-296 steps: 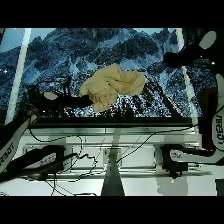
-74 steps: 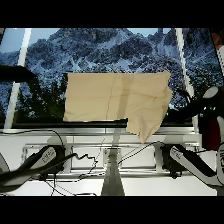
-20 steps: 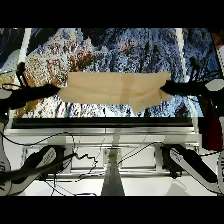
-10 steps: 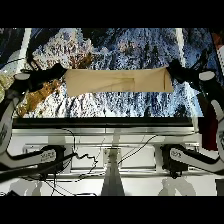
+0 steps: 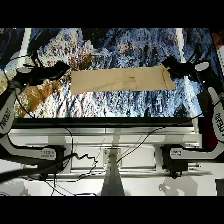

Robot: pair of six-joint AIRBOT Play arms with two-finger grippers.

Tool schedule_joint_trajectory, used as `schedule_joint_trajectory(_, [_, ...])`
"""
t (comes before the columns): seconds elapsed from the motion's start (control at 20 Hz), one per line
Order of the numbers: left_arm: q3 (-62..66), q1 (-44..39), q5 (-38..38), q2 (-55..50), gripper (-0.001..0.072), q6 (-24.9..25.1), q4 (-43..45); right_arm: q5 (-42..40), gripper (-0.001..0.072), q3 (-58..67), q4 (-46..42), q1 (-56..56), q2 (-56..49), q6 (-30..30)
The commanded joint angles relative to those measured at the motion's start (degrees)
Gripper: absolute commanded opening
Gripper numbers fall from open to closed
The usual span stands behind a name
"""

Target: Fold the clothes and pants, and hang the long-sleeved shirts on hangers.

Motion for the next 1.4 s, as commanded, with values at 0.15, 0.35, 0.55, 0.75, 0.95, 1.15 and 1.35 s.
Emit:
schedule_joint_trajectory(0.15, [0.74, 0.76, -15.15, -1.33, 0.0604, -4.81, 16.92, 10.23, 0.0626, 3.50, -4.50, 2.67, -0.39, -4.13])
schedule_joint_trajectory(0.35, [0.79, -5.07, -14.80, -5.31, 0.0716, -4.81, 16.83, 11.21, 0.0624, 3.50, -4.52, 8.94, -0.39, -4.22])
schedule_joint_trajectory(0.55, [2.19, -7.39, -11.19, -5.99, 0.0304, -4.83, 14.93, 6.67, 0.0535, 3.50, -4.50, 15.85, -0.39, -5.07])
schedule_joint_trajectory(0.75, [8.33, -6.49, -16.22, -1.90, 0.0015, -4.85, 14.60, 2.97, 0.0030, 4.07, -4.55, 22.71, -0.42, -5.11])
schedule_joint_trajectory(0.95, [12.52, -4.57, -32.04, 9.29, 0.0015, -5.05, 14.67, -4.46, 0.0010, 4.48, -4.22, 31.06, -1.20, -0.09])
schedule_joint_trajectory(1.15, [12.59, -3.58, -37.59, 23.71, 0.0016, -7.48, 14.67, -5.53, 0.0010, 9.66, -3.91, 41.22, -6.62, 2.51])
schedule_joint_trajectory(1.35, [12.59, -3.58, -36.06, 34.62, 0.0016, -7.41, 14.78, -5.42, 0.0010, 19.34, -1.46, 51.71, -13.99, 4.52])
